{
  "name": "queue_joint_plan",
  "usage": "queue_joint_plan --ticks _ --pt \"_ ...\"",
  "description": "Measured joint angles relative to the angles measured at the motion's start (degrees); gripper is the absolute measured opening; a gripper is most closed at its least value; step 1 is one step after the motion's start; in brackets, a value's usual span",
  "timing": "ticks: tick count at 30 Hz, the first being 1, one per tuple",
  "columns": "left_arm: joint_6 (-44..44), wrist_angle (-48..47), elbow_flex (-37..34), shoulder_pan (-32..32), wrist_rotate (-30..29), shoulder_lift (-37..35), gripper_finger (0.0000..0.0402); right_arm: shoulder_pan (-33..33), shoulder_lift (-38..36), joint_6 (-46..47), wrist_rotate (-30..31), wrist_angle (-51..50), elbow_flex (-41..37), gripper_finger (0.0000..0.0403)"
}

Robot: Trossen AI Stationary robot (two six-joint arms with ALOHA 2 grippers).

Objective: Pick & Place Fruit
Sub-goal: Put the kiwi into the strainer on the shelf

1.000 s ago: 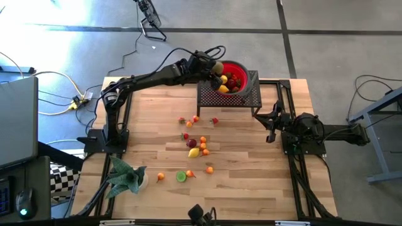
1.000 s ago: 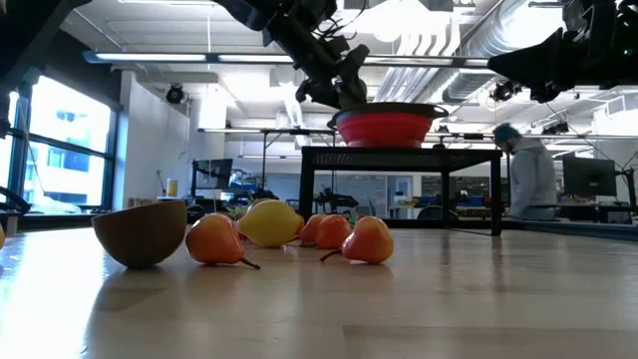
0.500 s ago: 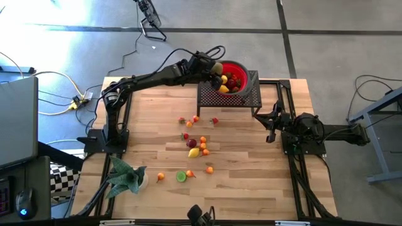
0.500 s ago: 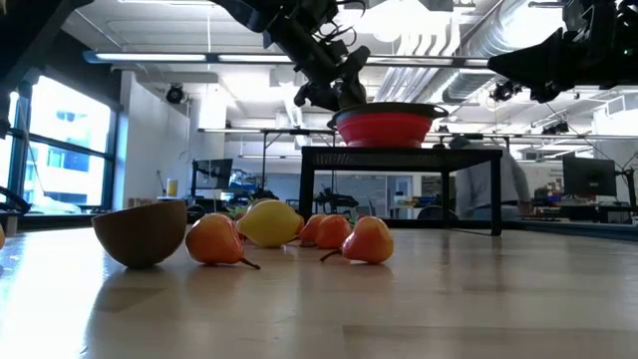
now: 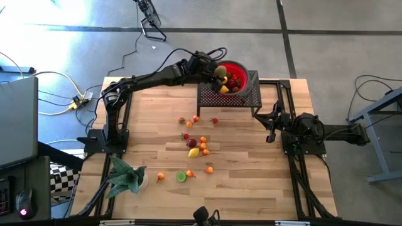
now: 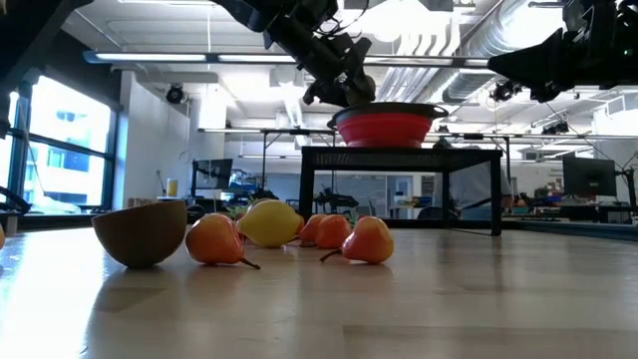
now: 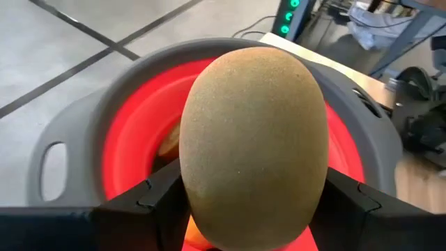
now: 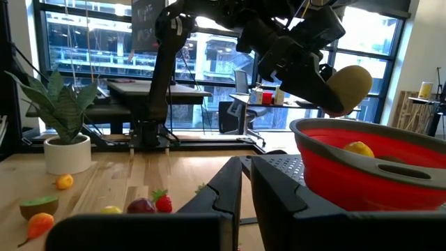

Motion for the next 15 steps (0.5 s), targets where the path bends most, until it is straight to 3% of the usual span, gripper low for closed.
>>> queue_joint_plan --ticks 15 --pt "-0.05 0.00 -0.02 0.11 -0.31 0.00 0.0223 0.01 0.00 -0.03 0.00 -0.44 0.00 0.0026"
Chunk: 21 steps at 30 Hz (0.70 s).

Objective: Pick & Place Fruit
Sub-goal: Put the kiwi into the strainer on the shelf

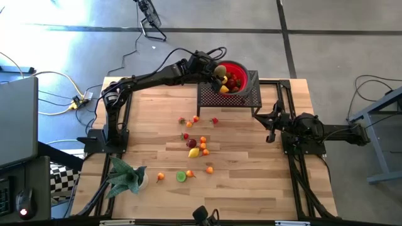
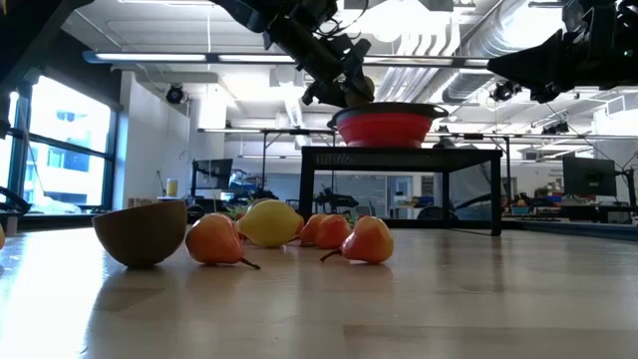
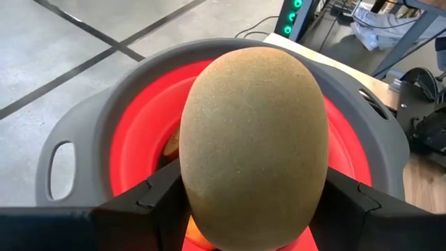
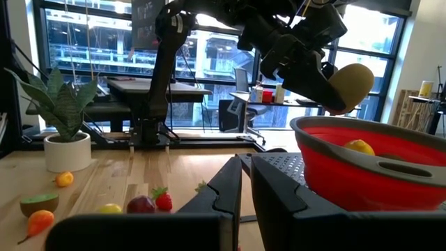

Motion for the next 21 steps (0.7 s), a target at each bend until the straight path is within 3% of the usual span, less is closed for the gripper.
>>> queue_joint_plan --ticks 11,21 --pt "-0.01 1.01 0.00 -0.02 0.32 0.73 0.0233 0.01 0.00 -0.08 0.00 -0.35 0.00 0.0026" --pt "-0.02 2.89 -0.02 0.00 1.22 4.90 0.0337 0.01 0.02 -0.47 0.00 -1.14 0.02 0.0026"
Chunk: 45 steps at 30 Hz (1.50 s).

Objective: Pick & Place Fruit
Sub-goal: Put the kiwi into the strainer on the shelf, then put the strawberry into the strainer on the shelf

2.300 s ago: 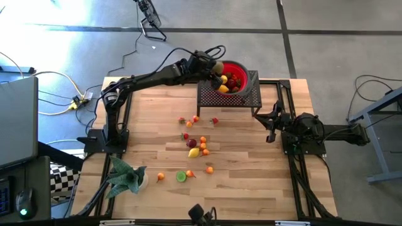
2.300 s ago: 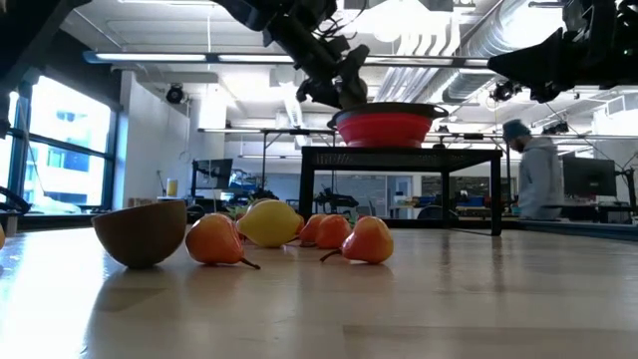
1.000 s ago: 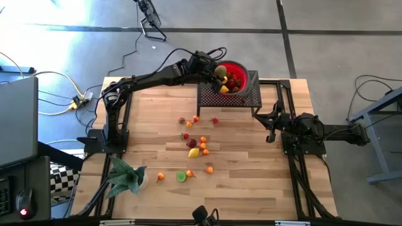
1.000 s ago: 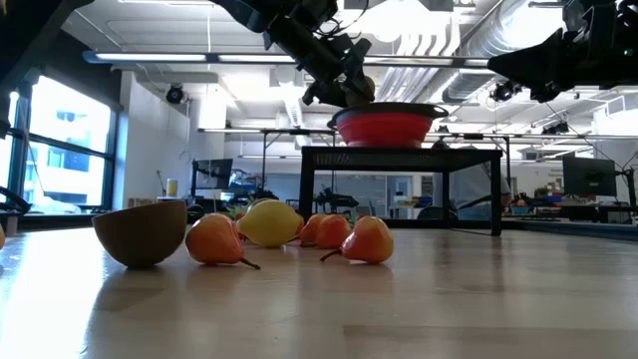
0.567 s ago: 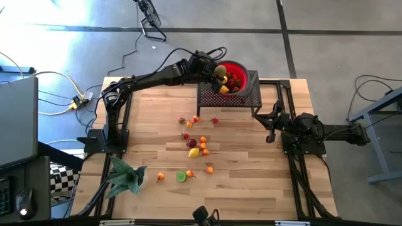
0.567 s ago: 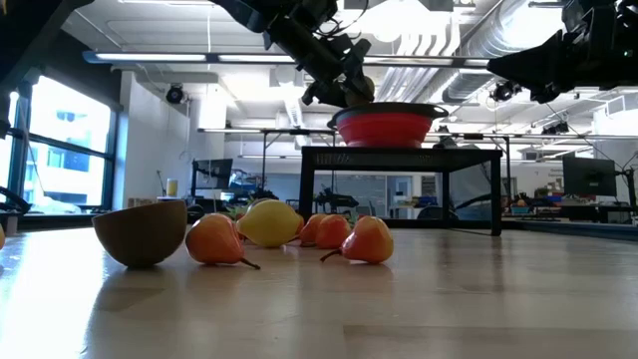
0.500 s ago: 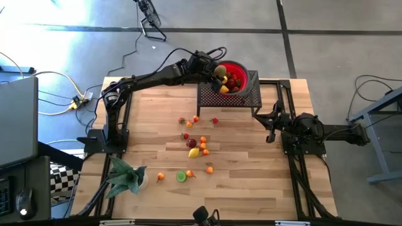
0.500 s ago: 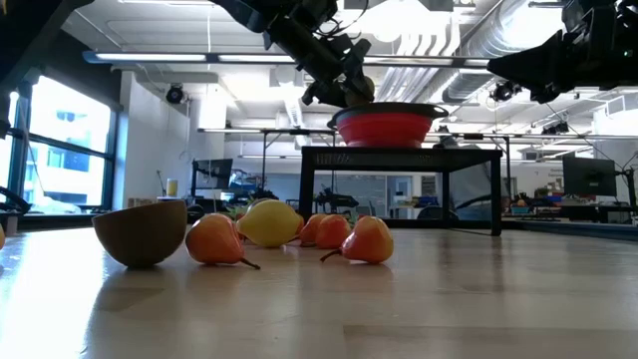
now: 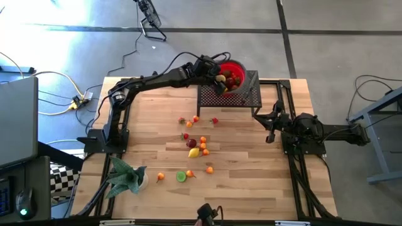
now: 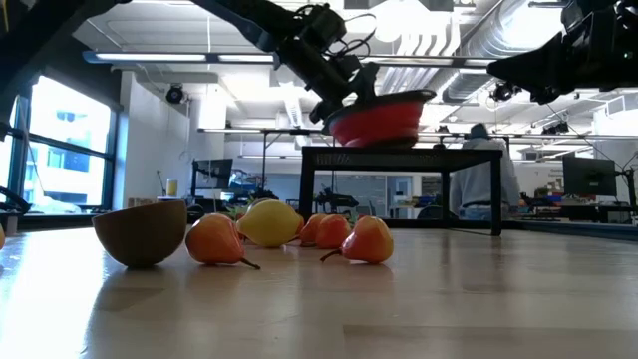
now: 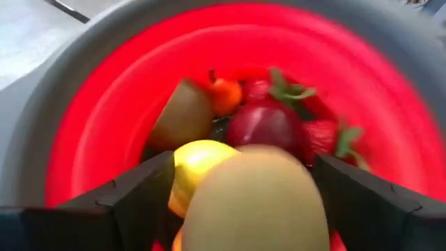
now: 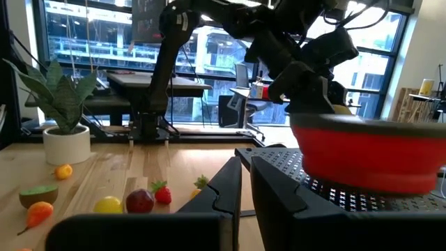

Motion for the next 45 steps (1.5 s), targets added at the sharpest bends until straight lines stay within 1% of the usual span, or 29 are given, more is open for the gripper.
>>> queue_joint_plan --ticks 3,6,11,18,24,27,31,34,37,45 --pt "-0.02 -0.20 0.00 0.02 0.22 -0.06 0.0356 0.00 0.00 -0.53 0.02 -0.23 0.00 0.0026" --pt "0.00 0.57 0.01 0.00 0.28 -0.50 0.0362 0.00 0.00 -0.58 0.02 -0.24 0.00 0.0026" --pt "0.66 1.59 1.99 -0.02 0.31 -0.52 0.0363 0.00 0.00 -0.60 0.02 -0.30 0.00 0.0026" --pt "1.48 4.16 2.14 -0.01 1.77 -1.23 0.0363 0.00 0.00 -0.62 0.02 -0.52 0.00 0.0026" --pt "-3.37 4.03 2.12 -0.01 1.80 -1.70 0.0363 0.00 0.00 -0.64 0.02 -0.54 0.00 0.0026" --pt "-3.84 4.37 2.12 0.00 3.03 -3.19 0.0363 0.00 0.00 -0.66 0.02 -0.54 0.00 0.0026" --pt "-1.11 3.15 2.21 -0.04 3.53 -6.03 0.0362 -0.01 0.00 -0.96 0.04 -0.58 0.00 0.0026" --pt "-0.46 0.48 2.19 -0.13 3.70 -8.45 0.0348 -0.02 0.00 -1.00 0.32 -0.76 0.00 0.0026" --pt "1.31 -2.52 2.20 -0.47 3.72 -11.12 0.0322 -0.02 0.00 -1.01 0.35 -0.78 0.00 0.0026" --pt "5.41 -17.58 2.19 -2.87 3.77 -16.77 0.0242 -0.02 0.00 -1.06 1.48 -1.19 0.00 0.0026"
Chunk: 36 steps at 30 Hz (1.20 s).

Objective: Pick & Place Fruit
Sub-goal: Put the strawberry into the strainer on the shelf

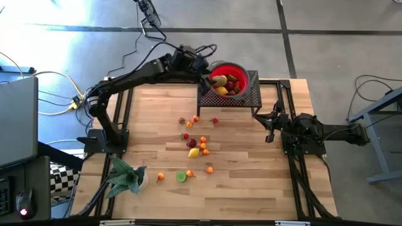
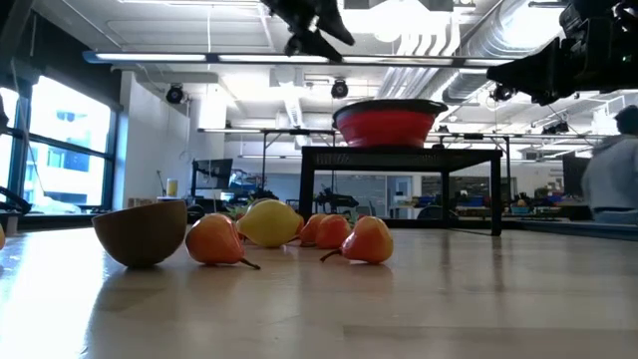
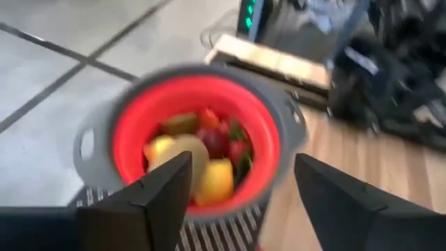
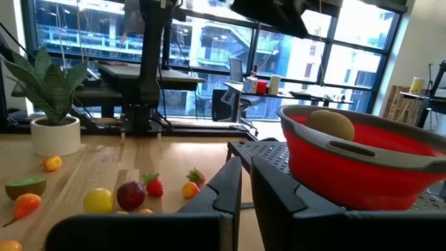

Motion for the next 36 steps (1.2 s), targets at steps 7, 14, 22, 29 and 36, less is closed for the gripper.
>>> queue_joint_plan --ticks 7,14,22,29,36 --pt "0.73 -13.06 0.00 -4.97 -0.73 -3.69 0.0187 0.02 0.00 -0.01 0.01 -0.08 0.00 0.0026" --pt "-2.60 -22.81 0.00 -9.47 -1.30 -4.41 0.0152 0.02 0.00 0.00 -0.01 -0.03 0.00 0.0026" --pt "-16.38 -32.72 -1.21 -13.97 -5.54 -3.77 0.0138 0.02 0.00 0.02 -0.11 -0.04 0.00 0.0026" --pt "-25.83 -36.72 -1.19 -17.64 -13.04 -1.89 0.0138 0.02 0.00 0.02 -0.17 -0.12 0.00 0.0026" --pt "-36.46 -36.18 -5.22 -20.20 -20.68 -0.74 0.0138 0.02 0.00 0.02 -0.12 -0.20 0.00 0.0026"
